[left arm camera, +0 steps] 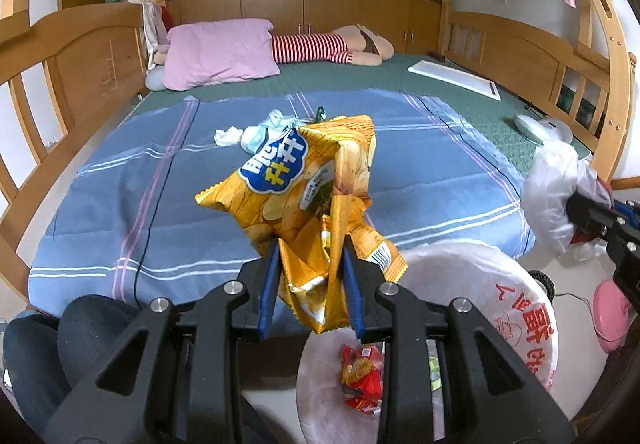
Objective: Collect trash
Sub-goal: 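Carry the yellow chip bag and white tissue over the bin and open both grippers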
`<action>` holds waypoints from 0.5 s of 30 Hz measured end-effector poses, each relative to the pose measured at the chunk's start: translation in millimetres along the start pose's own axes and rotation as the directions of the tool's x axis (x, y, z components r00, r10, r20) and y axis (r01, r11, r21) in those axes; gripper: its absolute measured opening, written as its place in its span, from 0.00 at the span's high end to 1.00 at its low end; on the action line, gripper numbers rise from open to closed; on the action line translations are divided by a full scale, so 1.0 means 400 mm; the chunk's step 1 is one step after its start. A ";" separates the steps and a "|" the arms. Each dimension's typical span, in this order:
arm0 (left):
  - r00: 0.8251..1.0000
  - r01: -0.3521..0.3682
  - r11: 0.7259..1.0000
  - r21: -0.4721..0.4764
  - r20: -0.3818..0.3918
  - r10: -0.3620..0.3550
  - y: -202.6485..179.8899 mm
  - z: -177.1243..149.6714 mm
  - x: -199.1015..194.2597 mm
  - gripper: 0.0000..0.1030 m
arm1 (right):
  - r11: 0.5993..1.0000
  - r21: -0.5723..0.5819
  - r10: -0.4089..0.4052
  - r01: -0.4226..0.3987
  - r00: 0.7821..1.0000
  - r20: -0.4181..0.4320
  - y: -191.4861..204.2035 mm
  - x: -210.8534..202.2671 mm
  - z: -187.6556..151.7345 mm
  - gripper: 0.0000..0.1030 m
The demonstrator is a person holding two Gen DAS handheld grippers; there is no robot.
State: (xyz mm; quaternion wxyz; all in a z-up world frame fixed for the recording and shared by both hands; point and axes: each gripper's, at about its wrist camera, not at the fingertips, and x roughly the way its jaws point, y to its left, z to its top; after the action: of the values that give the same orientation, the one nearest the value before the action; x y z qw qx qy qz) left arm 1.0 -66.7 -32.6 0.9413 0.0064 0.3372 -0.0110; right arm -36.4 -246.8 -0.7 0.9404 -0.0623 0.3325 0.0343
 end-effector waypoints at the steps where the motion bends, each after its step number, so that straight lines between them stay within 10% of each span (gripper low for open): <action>1: 1.000 0.003 1.000 -0.002 -0.007 -0.003 0.001 -0.004 0.003 0.71 | 1.000 0.000 0.001 -0.001 1.000 -0.002 0.000 -0.002 -0.001 0.85; 9: 1.000 0.004 1.000 -0.006 -0.017 -0.004 0.004 -0.013 0.007 0.71 | 1.000 -0.017 0.023 -0.025 0.996 -0.087 0.002 0.022 -0.023 0.85; 15: 1.000 0.015 1.000 0.005 -0.022 -0.015 -0.002 -0.010 0.011 0.71 | 0.995 0.052 0.088 -0.080 0.982 -0.168 -0.015 0.044 -0.042 0.60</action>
State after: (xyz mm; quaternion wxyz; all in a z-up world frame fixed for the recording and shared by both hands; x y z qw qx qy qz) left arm 2.0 -67.6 -38.4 0.9374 0.0066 0.3477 -0.0189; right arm -32.3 -254.8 -24.1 0.9075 -0.0299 0.4145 0.0611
